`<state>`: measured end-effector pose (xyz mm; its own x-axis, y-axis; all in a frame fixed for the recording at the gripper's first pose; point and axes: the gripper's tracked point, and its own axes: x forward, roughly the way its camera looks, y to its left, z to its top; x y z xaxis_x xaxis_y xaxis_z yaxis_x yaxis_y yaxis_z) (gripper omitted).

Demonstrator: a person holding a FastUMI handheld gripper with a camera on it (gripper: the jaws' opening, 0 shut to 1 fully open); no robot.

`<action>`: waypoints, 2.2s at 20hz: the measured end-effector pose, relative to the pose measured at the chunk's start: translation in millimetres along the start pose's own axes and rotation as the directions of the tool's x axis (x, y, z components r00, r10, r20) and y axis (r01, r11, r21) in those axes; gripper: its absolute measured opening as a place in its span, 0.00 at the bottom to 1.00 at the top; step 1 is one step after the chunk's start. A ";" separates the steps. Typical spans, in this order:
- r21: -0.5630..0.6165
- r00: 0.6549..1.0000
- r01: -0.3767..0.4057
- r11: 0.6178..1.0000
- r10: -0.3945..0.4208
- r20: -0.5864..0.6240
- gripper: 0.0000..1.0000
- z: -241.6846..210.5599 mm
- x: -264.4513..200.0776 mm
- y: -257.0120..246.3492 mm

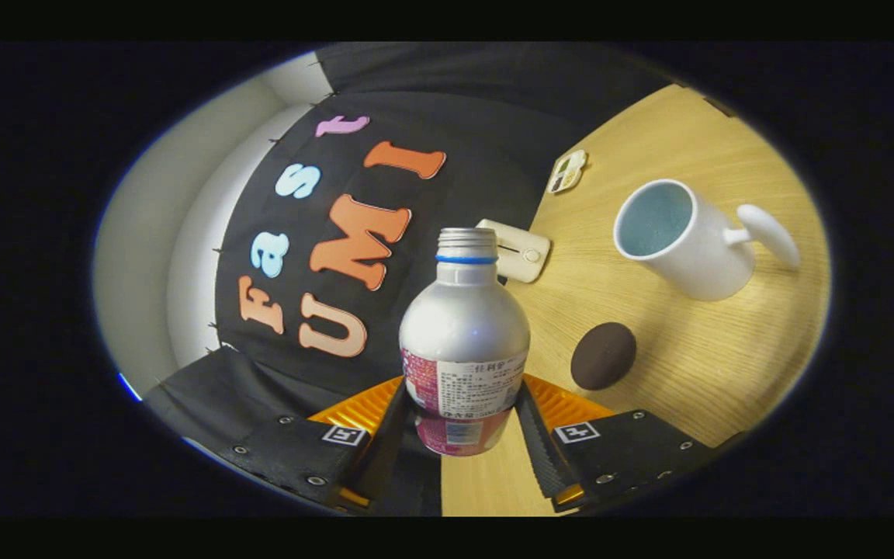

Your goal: Take the bottle from table, then pour the juice into the cup, finally place the bottle on the coaster

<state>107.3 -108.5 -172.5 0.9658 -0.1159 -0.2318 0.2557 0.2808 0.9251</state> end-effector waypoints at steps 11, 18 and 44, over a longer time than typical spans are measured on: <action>0.273 0.999 -0.030 0.962 0.025 0.023 0.73 20.5 -0.6 9.0; 0.403 0.999 -0.032 0.915 0.030 0.012 0.73 25.4 -1.7 10.8; 0.626 0.997 -0.073 0.776 0.066 0.035 0.73 48.6 -1.6 27.6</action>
<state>110.7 -146.9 -132.0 0.9786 -0.1301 -0.1595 0.1013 -0.3703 0.9234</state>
